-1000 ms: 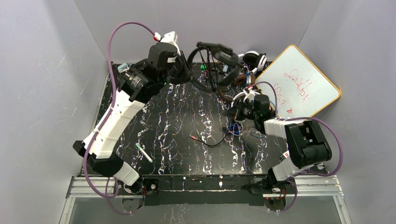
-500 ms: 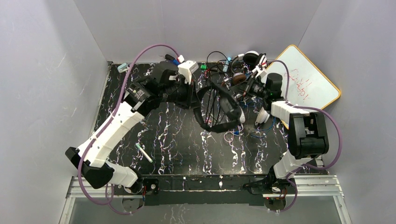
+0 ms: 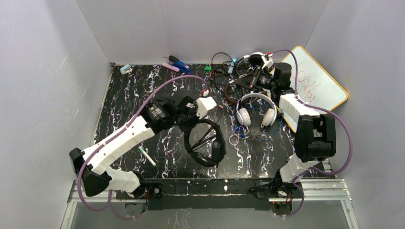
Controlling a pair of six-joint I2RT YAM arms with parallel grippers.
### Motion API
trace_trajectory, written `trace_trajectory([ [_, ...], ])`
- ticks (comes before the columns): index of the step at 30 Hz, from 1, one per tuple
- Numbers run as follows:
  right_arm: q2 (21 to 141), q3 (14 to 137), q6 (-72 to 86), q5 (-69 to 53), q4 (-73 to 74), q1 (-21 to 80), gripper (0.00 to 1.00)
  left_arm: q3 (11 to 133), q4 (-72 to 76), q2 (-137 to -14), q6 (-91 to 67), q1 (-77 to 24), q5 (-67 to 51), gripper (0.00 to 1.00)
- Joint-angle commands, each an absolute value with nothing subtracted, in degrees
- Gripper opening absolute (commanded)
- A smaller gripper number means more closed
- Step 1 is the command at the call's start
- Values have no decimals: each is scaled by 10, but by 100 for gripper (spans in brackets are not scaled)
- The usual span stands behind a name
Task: Wrap the headphones
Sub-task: Wrap the headphones cable around the headphones.
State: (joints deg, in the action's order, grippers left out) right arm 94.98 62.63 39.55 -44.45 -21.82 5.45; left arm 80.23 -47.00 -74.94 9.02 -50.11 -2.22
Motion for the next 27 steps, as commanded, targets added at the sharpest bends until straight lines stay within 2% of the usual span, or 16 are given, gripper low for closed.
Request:
trace_trajectory([
  [1,939,681,361,-472,-159,51,1,786,-492,-733,189,-526,75,0],
  [8,923,710,331,-475,-98,47,1,774,-516,-776,219,-546,223,0],
  [16,892,714,339,-499,-70,43,1,752,-507,-807,192,-546,332,0],
  [27,828,712,339,-505,-35,38,1,769,-483,-850,108,-537,389,0],
])
